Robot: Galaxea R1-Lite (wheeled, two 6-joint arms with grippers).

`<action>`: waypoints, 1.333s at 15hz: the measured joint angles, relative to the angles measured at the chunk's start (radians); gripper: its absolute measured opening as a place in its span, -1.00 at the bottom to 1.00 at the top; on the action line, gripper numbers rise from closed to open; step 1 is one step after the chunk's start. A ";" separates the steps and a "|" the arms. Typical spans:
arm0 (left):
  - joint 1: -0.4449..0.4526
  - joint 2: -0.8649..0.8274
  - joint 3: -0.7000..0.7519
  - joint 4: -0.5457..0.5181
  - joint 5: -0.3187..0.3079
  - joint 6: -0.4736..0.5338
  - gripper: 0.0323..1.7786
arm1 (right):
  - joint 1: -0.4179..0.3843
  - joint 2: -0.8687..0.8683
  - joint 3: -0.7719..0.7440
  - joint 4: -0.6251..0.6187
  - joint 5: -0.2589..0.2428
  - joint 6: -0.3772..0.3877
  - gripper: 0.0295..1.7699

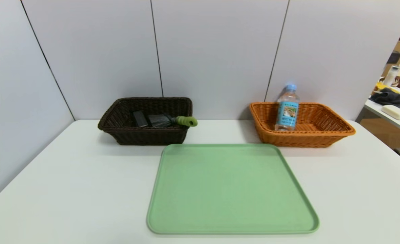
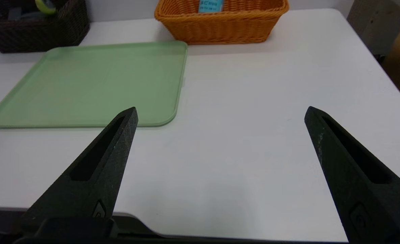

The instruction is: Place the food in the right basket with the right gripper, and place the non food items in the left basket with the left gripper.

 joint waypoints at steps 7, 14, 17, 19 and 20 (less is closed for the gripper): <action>0.000 -0.103 0.077 -0.004 -0.004 0.089 0.90 | -0.006 -0.134 0.158 -0.170 -0.007 -0.129 0.92; 0.000 -0.128 0.221 -0.142 -0.044 0.187 0.90 | -0.006 -0.173 0.489 -0.715 0.002 -0.278 0.92; 0.000 -0.128 0.379 -0.347 -0.077 0.212 0.90 | -0.006 -0.173 0.571 -0.795 0.020 -0.282 0.92; 0.000 -0.128 0.492 -0.502 -0.108 0.242 0.90 | -0.006 -0.173 0.615 -0.810 0.020 -0.284 0.92; 0.000 -0.128 0.549 -0.573 -0.115 0.256 0.90 | -0.006 -0.174 0.640 -0.834 0.020 -0.285 0.92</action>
